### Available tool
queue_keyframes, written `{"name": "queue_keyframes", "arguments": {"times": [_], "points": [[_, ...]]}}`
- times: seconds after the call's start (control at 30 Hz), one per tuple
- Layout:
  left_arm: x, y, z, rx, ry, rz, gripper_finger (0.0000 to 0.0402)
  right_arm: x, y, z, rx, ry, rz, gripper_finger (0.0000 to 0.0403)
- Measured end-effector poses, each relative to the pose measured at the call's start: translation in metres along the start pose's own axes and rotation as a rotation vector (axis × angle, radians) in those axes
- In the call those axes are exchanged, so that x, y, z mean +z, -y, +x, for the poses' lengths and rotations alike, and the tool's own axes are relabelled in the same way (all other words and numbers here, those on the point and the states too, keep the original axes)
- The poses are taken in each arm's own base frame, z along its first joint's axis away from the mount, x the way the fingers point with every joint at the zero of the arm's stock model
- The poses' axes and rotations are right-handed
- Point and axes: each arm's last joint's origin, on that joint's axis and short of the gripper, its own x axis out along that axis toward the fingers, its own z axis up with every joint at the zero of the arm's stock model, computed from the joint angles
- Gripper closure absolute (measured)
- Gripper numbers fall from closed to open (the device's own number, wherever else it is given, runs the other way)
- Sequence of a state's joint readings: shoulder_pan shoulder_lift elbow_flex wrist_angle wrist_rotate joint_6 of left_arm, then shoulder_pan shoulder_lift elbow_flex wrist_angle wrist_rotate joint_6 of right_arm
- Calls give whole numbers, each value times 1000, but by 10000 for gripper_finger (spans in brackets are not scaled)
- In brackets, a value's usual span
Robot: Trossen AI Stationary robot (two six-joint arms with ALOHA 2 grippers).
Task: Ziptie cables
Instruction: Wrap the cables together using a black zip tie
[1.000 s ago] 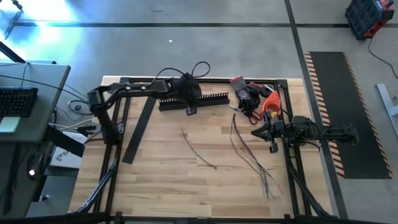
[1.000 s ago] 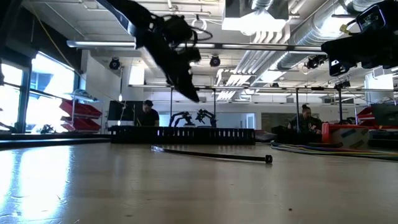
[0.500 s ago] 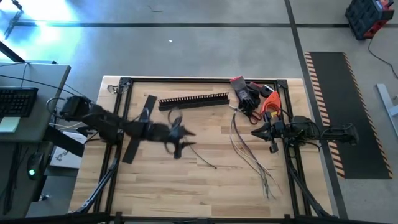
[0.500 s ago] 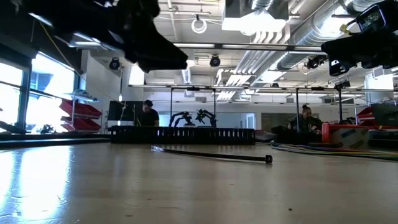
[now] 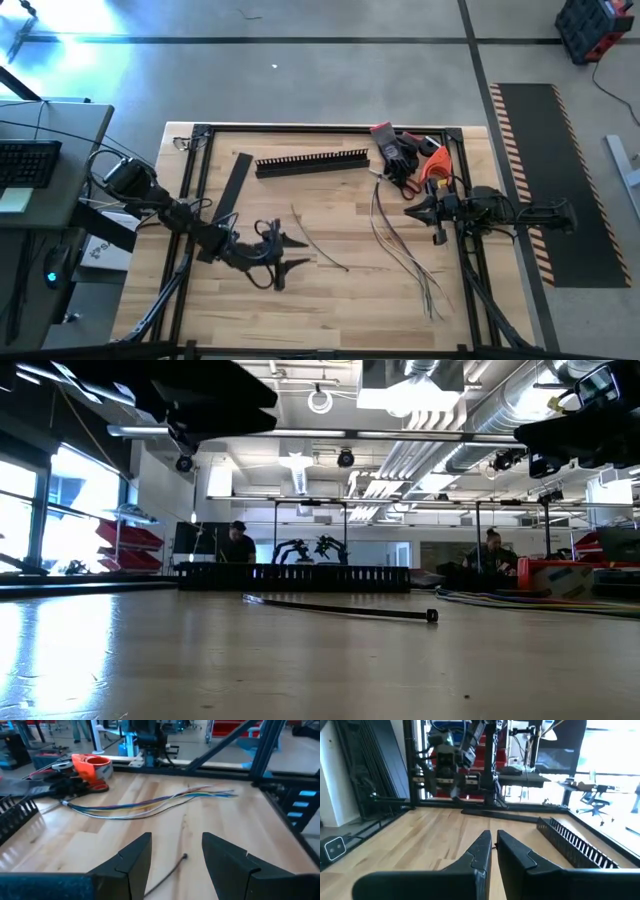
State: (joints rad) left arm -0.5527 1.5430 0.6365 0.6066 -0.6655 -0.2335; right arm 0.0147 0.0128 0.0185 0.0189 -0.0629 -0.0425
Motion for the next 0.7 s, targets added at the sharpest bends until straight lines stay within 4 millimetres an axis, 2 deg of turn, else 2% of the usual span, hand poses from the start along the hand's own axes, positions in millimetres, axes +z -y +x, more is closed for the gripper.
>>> {"name": "queue_keyframes", "arguments": {"times": [0.07, 0.17, 0.23, 0.47, 0.6, 0.7], "points": [[-3, 8, -2, -4, -2, -8, 244, 0, 0, 0, 2, 3, 41, 387], [-6, 17, -4, -5, -4, -1, 244, 5, 0, 0, 6, 54, 253, 387], [-11, 22, -6, 6, -7, 12, 244, 8, 0, 0, 17, 84, 331, 387], [-20, 25, -4, 46, -18, 40, 244, 26, -7, 6, 253, 244, 307, 387], [-20, 24, -3, 55, -18, 47, 244, 30, -12, 18, 251, 292, 260, 387], [-20, 23, -3, 61, -17, 46, 244, 28, -15, 33, 162, 245, 269, 387]]}}
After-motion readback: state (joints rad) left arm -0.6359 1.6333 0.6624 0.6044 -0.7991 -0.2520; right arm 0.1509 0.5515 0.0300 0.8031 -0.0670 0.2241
